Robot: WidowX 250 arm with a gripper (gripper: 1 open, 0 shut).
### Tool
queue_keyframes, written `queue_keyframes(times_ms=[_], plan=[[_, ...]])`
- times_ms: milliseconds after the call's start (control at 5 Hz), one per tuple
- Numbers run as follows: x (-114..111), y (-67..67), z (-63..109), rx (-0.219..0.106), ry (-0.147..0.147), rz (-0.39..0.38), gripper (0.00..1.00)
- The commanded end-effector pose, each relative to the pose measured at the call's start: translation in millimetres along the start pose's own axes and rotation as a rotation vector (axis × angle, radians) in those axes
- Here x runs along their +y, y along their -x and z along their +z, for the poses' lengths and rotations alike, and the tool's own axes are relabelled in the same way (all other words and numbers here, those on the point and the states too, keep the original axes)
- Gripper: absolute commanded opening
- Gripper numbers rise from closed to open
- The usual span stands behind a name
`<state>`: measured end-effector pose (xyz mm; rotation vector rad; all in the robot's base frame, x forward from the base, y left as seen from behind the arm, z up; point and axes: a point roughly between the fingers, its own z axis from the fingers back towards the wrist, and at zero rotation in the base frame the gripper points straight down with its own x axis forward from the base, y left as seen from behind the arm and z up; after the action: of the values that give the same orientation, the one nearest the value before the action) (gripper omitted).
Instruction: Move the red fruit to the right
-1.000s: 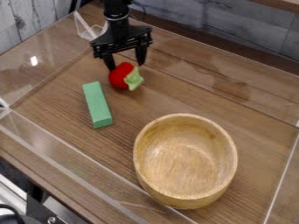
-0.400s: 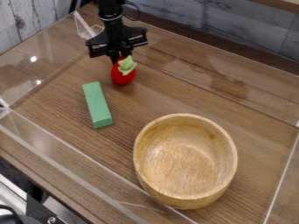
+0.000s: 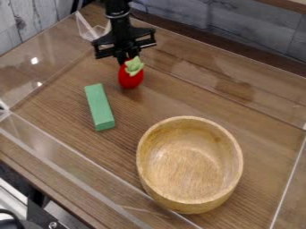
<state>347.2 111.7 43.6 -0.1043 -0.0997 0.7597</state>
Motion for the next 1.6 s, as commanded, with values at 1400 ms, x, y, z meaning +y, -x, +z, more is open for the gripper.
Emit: queue_keyframes(times_ms=[1400], plan=[[-28, -17.1, 49.2, -0.041, 0.017, -0.05, 0.0]])
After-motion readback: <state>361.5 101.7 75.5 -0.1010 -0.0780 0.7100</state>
